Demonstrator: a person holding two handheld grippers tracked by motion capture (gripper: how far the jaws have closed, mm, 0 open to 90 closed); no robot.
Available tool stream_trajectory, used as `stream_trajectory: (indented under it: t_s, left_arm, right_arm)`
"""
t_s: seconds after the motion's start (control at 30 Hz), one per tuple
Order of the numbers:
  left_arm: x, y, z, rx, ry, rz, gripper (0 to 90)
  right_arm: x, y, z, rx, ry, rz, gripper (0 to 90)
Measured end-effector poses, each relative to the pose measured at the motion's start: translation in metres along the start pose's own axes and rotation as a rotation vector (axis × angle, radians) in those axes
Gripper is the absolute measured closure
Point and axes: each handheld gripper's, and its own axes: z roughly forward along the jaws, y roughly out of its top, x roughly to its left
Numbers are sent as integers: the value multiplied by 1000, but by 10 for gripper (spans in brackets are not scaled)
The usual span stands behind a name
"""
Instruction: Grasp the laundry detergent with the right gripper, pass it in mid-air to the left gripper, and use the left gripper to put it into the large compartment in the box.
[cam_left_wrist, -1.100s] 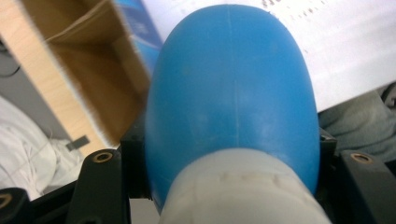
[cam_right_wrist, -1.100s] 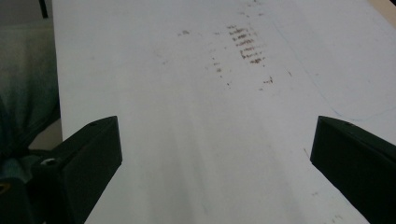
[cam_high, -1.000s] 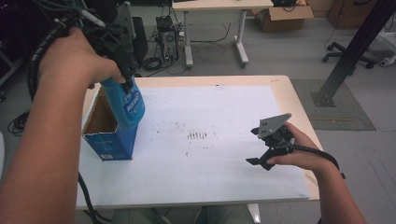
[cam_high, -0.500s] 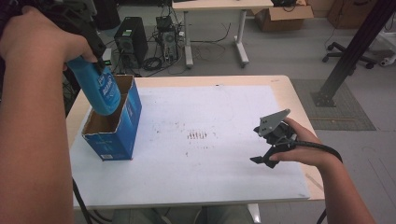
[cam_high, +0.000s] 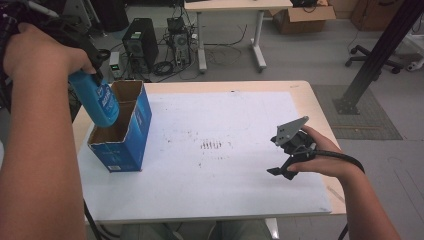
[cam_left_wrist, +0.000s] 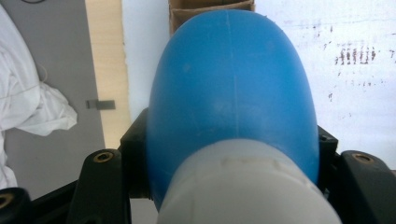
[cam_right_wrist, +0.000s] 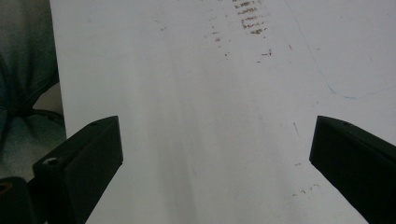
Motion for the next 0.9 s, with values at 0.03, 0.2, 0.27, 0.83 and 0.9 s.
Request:
stream_trajectory:
  t_s: [0.03, 0.2, 0.27, 0.83, 0.9]
  left_arm:
    - [1, 1, 3, 3, -3, 1, 386]
    - [4, 3, 16, 11, -10, 1, 386]
    - [5, 4, 22, 13, -16, 1, 386]
    - [14, 9, 84, 55, -24, -3, 386]
    - [13, 9, 91, 60, -27, -5, 386]
  right_arm:
    - [0, 0, 1, 0, 0, 1, 27]
    - [1, 1, 2, 5, 2, 1, 27]
    - [1, 1, 3, 4, 4, 2, 27]
    - [2, 2, 11, 17, 26, 9, 28]
    - [2, 3, 12, 18, 31, 15, 28]
